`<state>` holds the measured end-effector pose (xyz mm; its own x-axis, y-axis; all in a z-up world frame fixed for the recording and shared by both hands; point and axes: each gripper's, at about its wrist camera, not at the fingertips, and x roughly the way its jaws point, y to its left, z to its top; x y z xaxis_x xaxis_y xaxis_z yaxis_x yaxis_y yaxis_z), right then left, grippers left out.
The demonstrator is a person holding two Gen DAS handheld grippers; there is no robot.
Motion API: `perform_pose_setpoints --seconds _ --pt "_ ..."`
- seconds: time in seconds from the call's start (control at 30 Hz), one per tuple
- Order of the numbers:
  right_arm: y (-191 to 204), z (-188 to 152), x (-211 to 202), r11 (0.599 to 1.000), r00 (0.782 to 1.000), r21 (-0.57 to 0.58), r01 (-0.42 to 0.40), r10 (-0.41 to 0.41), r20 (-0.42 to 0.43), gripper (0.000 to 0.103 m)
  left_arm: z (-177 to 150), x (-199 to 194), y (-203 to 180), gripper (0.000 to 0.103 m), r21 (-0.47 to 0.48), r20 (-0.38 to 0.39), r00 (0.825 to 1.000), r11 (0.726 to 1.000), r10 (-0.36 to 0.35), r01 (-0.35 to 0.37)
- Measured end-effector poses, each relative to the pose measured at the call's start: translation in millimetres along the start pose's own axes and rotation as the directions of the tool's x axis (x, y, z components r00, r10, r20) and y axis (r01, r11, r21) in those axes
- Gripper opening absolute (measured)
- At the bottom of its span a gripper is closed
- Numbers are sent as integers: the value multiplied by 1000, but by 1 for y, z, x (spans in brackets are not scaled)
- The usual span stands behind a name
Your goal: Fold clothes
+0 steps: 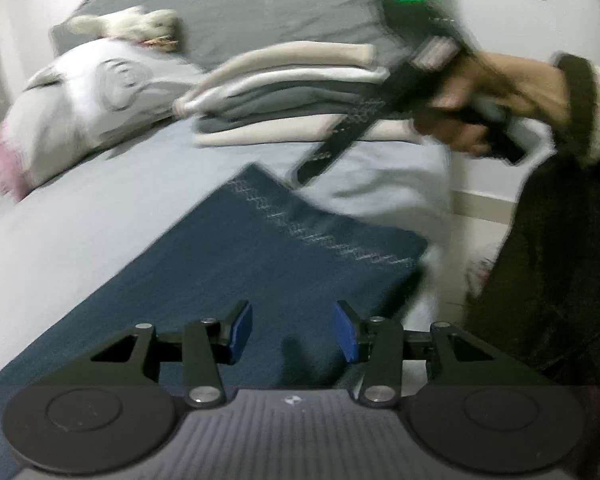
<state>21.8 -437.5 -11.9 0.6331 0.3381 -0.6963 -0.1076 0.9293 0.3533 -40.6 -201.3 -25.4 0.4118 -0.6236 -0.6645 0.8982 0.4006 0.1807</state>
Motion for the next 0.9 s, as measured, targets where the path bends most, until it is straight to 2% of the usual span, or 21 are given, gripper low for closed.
perform_pose_setpoints --seconds 0.03,0.1,0.13,0.2,0.27,0.33,0.43,0.47,0.5,0.53,0.6,0.63,0.7,0.8,0.9 --pt "-6 1 6 999 1000 33 -15 15 -9 56 0 3 -6 48 28 -6 1000 1000 -9 9" --pt "-19 -1 22 993 997 99 -57 61 -38 52 -3 18 -30 52 156 -44 999 988 -11 18" --pt "-23 -2 28 990 996 119 -70 77 -47 52 -5 22 -35 53 182 -53 999 983 -5 15" --pt "-30 -6 44 982 990 150 -113 123 -64 52 -10 35 -49 55 259 -69 997 966 41 -22" --pt "-33 -5 54 972 985 171 -160 170 -41 52 -14 46 -57 56 286 -70 995 957 72 -49" --pt "-36 -5 63 957 978 211 -198 206 -16 52 -12 52 -59 58 274 -58 995 960 78 -59" --pt "-36 -8 75 940 972 248 -234 233 35 52 -11 60 -55 60 225 -36 996 972 79 -68" --pt "-35 -7 76 941 972 244 -234 231 42 50 -11 62 -51 57 189 -33 997 980 68 -61" --pt "-33 -8 76 945 974 237 -225 220 49 42 -11 62 -48 49 150 -27 998 987 56 -51" --pt "-30 -8 75 949 976 230 -216 209 57 38 -11 60 -45 46 130 -22 998 990 51 -47" --pt "-29 -7 74 946 975 237 -220 208 72 26 -12 57 -40 35 76 1 999 996 40 -40" --pt "-30 -6 73 945 975 239 -222 210 76 24 -11 55 -40 32 63 8 999 997 40 -40" --pt "-28 -4 68 947 973 227 -226 210 93 20 -7 52 -32 23 -25 40 998 999 42 -41" --pt "-20 8 50 946 964 214 -244 213 158 17 1 52 -22 22 -125 76 996 991 53 -43" --pt "-17 21 39 944 953 200 -262 220 207 16 18 51 -20 22 -179 114 990 982 85 -63"
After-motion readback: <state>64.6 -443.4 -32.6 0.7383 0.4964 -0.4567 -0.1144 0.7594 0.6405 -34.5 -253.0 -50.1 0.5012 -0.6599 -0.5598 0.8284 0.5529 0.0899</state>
